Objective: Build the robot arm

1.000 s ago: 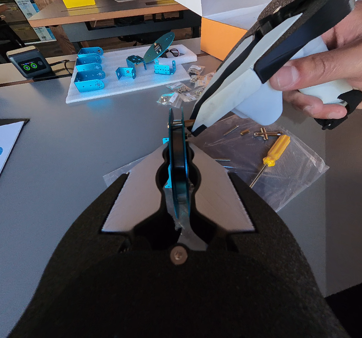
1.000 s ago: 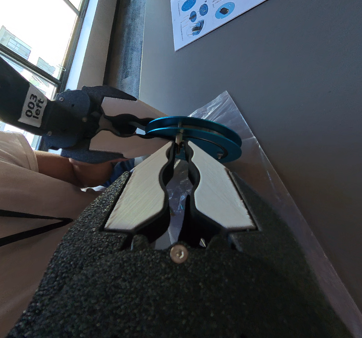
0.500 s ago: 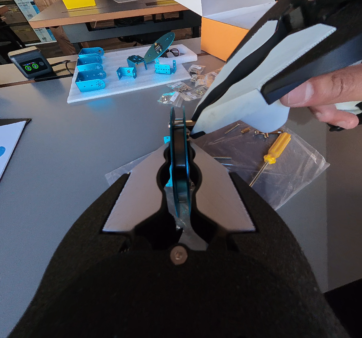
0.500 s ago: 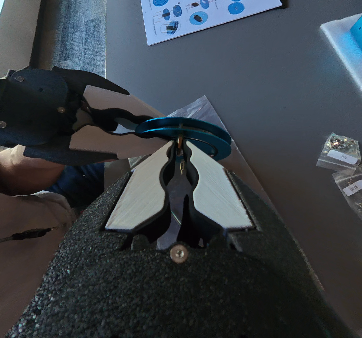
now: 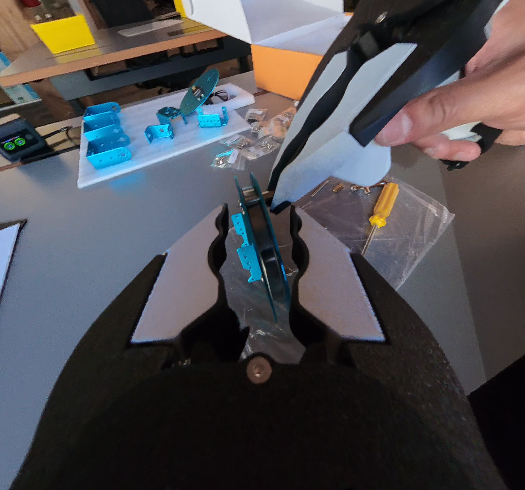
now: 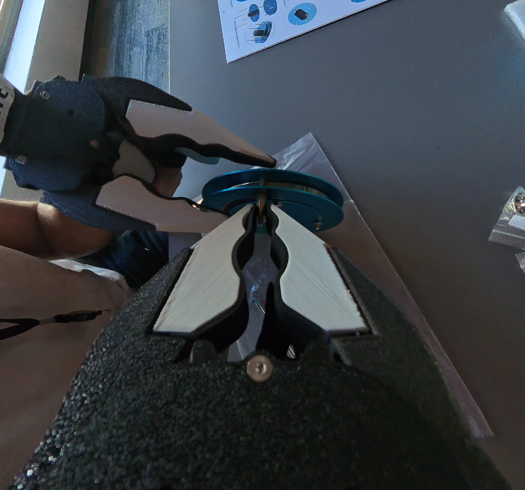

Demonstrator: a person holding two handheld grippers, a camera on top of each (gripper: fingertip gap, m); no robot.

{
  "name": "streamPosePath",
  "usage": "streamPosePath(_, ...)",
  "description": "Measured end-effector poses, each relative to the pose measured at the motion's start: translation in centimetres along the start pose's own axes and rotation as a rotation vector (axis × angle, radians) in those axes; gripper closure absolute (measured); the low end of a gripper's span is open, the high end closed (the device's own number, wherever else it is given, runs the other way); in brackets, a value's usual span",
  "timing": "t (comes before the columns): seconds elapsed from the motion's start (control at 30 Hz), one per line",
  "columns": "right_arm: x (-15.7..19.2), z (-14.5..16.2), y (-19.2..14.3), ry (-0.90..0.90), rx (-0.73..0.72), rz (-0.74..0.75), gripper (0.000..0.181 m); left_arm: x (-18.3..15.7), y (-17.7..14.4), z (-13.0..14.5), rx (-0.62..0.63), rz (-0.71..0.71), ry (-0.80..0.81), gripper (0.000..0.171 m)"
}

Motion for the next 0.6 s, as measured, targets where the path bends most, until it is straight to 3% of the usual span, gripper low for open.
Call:
streamPosePath(0.1, 0.01, -0.24, 0.06, -0.032, 0.008, 0.021, 0.176, 0.34, 0.29, -0.33, 0.025, 0.058, 0.029, 0.136)
streamPosePath(0.27, -0.07, -0.43, 0.14, -0.071, 0.03, 0.014, 0.176, 0.13, 0.34, -0.66, 0.082, 0.015, 0.148, 0.139)
streamPosePath(0.6, -0.16, 0.02, -0.26, -0.05, -0.018, -0.002, 0.176, 0.15, 0.09, -0.89, 0.089, 0.074, 0.068, 0.144)
Point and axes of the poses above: each gripper's, where its closed fingertips meet, y out along the fingers, z out of its underside, x = y × z across the jaws, the point moved 9 cm from there along -y, back along the fingers, and after that the axes turned 4 degrees about z, right-handed, at the moved point
